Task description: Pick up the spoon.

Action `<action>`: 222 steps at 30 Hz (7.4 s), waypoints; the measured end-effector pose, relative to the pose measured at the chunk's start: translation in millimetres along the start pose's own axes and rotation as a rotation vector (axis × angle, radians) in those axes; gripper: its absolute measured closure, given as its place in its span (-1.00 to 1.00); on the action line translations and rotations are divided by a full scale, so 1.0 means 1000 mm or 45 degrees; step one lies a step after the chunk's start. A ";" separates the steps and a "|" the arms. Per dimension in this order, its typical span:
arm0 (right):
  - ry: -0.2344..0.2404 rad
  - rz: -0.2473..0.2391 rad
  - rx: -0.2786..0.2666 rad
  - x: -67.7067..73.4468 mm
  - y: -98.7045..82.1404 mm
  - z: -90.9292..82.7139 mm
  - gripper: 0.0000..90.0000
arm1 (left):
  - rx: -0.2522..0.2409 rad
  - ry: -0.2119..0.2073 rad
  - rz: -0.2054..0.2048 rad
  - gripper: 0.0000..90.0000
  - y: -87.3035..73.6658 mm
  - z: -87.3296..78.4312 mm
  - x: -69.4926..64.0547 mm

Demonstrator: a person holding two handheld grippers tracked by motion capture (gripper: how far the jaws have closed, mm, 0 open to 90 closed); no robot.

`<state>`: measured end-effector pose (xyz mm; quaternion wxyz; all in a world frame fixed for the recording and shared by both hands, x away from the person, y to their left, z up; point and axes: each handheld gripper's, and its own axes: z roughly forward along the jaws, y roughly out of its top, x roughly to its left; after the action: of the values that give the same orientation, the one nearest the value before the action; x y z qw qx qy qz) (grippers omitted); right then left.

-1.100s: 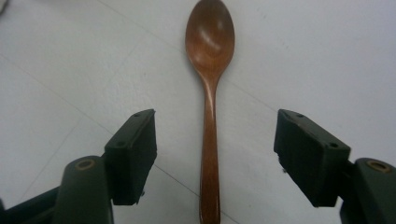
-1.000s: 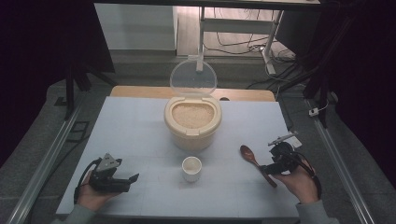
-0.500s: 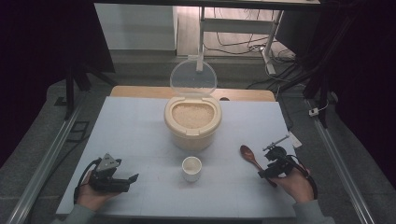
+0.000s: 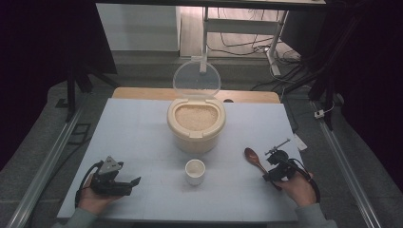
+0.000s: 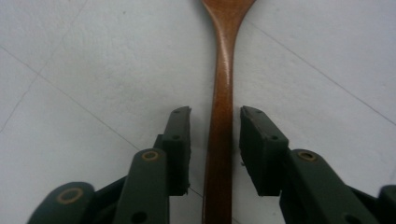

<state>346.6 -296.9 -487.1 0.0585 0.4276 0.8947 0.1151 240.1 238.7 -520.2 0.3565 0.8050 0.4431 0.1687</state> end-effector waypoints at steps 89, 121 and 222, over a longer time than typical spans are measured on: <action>0.434 -0.409 -0.475 0.061 0.013 -0.073 0.76 | 0.016 0.011 -0.002 -0.73 -0.002 0.003 0.002; 0.439 -0.697 -0.471 0.121 0.061 -0.063 0.76 | 0.010 0.010 0.001 -0.73 0.000 0.003 0.002; 0.373 -0.713 -0.725 0.152 0.085 -0.056 0.23 | 0.174 -0.345 0.758 0.77 0.127 0.029 -0.121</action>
<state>303.9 -135.4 -412.3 0.0755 0.1138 0.9077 0.3967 265.9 80.7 -442.9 0.2925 0.9363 0.1473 0.1268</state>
